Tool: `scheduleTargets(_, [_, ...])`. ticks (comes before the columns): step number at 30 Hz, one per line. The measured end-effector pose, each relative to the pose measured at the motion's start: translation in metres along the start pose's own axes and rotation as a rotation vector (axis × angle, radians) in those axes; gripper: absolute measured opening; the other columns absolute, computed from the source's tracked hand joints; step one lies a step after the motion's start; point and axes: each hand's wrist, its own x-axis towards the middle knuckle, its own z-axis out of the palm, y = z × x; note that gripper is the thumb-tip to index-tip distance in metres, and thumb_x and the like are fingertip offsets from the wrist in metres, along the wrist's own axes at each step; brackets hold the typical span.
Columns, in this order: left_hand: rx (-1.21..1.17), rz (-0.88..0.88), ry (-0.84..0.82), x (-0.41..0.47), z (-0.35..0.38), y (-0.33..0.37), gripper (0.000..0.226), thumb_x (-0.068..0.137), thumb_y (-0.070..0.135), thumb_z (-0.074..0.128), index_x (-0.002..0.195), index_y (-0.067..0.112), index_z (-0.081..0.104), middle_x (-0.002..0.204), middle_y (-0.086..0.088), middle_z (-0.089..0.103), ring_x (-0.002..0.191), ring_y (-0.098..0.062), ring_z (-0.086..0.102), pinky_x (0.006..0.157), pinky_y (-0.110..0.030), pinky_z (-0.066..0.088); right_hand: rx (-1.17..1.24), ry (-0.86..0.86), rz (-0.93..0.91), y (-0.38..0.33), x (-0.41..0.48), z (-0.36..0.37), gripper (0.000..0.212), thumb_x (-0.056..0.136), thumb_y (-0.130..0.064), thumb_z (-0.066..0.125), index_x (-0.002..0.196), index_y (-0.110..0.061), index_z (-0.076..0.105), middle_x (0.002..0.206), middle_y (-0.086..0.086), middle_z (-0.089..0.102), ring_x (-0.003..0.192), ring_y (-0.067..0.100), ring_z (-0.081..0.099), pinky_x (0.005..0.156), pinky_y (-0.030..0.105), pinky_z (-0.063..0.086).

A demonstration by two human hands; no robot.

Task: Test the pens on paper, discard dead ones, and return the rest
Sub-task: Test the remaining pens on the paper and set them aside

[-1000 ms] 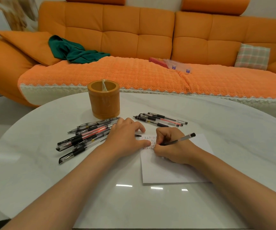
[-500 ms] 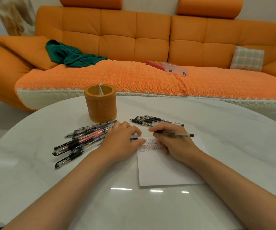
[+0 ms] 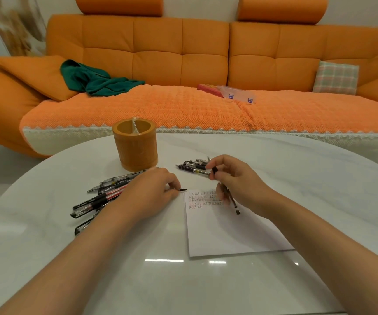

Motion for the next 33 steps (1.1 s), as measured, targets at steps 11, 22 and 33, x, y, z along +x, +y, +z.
scheduleTargets(11, [-0.126,0.022,0.060,0.002,-0.004,0.005,0.024,0.102,0.029,0.052,0.115,0.032,0.072,0.103,0.020,0.066,0.088,0.003,0.051,0.070,-0.016,0.037,-0.658,0.081,-0.135,0.003,-0.001,0.003,0.019,0.093,-0.024,0.066,0.104,-0.038,0.072,0.093,-0.022,0.067,0.085,-0.001,0.058,0.078,0.026,0.050])
scheduleTargets(22, [-0.339,-0.007,-0.019,-0.002,-0.007,0.024,0.019,0.098,0.034,0.059,0.096,0.029,0.077,0.084,0.006,0.072,0.071,-0.015,0.060,0.062,-0.026,0.043,-0.690,-0.027,-0.250,0.002,-0.005,0.011,0.018,0.096,-0.023,0.057,0.104,-0.036,0.067,0.092,-0.024,0.063,0.086,-0.005,0.055,0.076,0.028,0.047])
scheduleTargets(33, [-0.745,-0.184,-0.175,-0.010,-0.008,0.049,0.009,0.082,0.026,0.080,0.080,0.017,0.080,0.078,0.001,0.077,0.070,-0.005,0.069,0.063,-0.021,0.051,-1.249,0.132,-0.429,-0.003,-0.013,0.022,0.071,0.073,-0.080,0.045,0.047,-0.015,0.038,0.039,0.000,0.027,0.044,0.017,0.022,0.045,0.029,0.019])
